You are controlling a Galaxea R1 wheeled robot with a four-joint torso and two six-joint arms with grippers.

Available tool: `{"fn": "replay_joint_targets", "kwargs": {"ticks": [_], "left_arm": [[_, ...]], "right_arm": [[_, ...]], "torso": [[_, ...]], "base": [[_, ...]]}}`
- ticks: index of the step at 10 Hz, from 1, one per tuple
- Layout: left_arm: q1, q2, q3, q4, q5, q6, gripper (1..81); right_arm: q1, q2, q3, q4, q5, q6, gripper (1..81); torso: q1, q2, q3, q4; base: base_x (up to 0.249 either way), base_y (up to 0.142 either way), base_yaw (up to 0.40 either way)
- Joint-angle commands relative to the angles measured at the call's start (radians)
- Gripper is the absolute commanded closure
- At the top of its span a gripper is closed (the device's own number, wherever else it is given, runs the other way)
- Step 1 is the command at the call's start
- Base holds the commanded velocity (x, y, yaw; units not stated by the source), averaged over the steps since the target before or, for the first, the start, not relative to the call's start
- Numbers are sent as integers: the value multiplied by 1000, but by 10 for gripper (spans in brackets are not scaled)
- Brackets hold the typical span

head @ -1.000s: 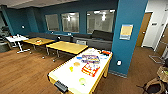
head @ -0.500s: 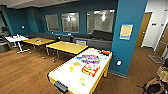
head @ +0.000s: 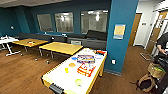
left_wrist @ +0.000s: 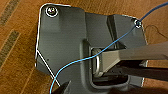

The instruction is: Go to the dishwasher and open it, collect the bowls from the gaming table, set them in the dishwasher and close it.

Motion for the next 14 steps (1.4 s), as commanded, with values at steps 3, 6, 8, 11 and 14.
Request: {"fn": "replay_joint_targets", "kwargs": {"ticks": [3,6,8,11,14], "left_arm": [[-27,8,6,2,56,2,10],[-27,11,6,2,56,1,10],[-27,11,6,7,56,1,10],[-27,9,6,10,53,1,10],[-27,6,6,0,50,1,10]], "right_arm": [[45,7,4,1,-48,-36,10],[42,7,4,1,-48,-36,10],[40,7,4,1,-48,-36,10],[40,7,4,1,-48,-36,10],[40,7,4,3,-49,-34,10]], "torso": [[0,0,0,0],[0,0,0,0],[0,0,0,0],[0,0,0,0],[0,0,0,0]], "base": [[0,0,-255],[0,0,-251],[0,0,-202],[0,-43,-133],[0,-25,0]]}}
